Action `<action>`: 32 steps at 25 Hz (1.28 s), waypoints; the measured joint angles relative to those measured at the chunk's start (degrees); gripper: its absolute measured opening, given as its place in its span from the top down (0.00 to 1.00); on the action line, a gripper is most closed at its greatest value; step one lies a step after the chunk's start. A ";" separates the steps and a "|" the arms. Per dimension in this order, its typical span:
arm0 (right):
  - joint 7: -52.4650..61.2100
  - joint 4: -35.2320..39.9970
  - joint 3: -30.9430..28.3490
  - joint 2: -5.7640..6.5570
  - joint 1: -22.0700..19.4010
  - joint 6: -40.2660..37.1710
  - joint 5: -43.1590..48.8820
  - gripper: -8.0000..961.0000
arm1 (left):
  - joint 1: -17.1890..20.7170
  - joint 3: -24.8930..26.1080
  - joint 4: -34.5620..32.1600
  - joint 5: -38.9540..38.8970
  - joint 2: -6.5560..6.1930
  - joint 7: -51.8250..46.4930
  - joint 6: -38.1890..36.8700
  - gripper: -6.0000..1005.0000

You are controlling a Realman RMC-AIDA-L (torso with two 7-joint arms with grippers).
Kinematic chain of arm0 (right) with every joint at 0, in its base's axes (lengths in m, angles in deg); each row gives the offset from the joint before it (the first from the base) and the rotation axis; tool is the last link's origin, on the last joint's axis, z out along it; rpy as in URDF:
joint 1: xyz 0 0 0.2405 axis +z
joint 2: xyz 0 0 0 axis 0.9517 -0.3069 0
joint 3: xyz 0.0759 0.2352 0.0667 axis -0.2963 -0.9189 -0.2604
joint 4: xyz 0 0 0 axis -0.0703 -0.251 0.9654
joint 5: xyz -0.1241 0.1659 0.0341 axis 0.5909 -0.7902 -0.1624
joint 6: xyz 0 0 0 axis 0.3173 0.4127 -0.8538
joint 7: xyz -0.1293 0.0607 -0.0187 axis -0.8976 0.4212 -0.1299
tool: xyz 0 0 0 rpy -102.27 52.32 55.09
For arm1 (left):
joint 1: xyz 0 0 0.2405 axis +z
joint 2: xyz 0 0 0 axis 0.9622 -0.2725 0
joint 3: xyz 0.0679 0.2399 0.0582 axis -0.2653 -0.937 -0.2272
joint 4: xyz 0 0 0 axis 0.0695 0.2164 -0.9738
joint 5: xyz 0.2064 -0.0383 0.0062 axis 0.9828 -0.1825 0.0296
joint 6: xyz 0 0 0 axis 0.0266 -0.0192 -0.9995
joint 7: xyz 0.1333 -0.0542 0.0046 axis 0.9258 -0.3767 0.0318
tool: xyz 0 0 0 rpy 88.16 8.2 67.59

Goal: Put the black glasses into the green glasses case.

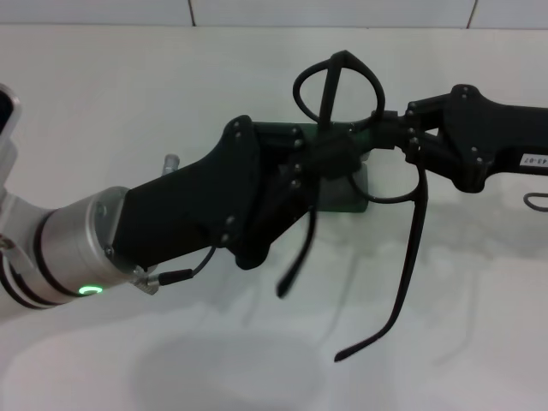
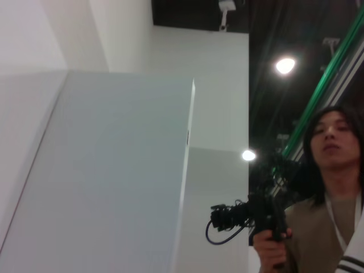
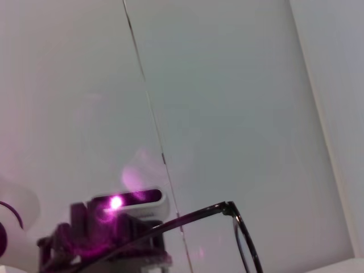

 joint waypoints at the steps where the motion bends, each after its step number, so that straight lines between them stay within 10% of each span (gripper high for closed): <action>1: -0.10 -0.11 0.00 -0.09 0.02 -0.25 -0.06 0.94 | -0.01 -0.13 0.02 0.00 0.01 0.00 0.39 0.97; 32: -2.06 -4.07 2.14 -0.16 3.15 -1.21 -2.09 0.93 | 0.04 -10.44 -0.07 -9.39 0.01 2.02 11.76 0.97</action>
